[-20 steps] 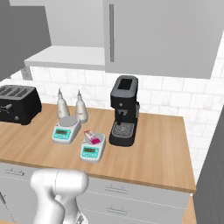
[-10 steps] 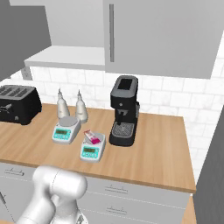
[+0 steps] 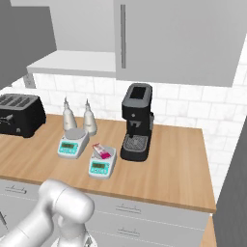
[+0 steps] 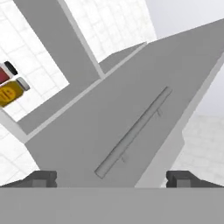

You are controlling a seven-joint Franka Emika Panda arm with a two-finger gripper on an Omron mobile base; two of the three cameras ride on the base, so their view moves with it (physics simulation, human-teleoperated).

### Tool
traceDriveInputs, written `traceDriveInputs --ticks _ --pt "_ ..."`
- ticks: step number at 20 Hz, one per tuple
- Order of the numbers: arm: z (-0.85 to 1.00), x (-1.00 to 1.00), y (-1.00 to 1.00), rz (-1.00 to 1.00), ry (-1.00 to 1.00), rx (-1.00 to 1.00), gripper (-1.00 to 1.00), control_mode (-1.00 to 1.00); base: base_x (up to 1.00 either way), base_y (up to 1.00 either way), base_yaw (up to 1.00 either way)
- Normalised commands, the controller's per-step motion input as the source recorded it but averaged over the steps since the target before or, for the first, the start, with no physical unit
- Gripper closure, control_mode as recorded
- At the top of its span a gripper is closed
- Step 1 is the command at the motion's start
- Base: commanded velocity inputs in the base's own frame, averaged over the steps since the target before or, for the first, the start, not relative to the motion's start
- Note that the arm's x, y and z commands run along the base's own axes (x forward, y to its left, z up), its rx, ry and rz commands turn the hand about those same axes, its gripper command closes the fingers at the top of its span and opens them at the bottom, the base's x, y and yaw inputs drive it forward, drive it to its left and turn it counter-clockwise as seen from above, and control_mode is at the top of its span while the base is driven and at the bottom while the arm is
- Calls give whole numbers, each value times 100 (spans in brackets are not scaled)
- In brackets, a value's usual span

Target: Pick the bar and place it on the digital scale for weighing, and close the cabinet.

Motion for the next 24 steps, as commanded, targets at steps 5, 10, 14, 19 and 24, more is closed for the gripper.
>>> traceDriveInputs --ticks 5,10,14,19,24 --pt "-24 100 0 0 2 0 -100 -100 0 0 0" --pt "-27 94 -14 0 -11 0 -100 -100 0 0 0" --pt "-14 98 -26 -1 -7 0 -100 -100 0 0 0" --pt "-27 89 -6 -8 -9 0 -100 -100 0 0 0" --pt "-19 71 -15 -16 0 0 -100 -100 0 0 0"
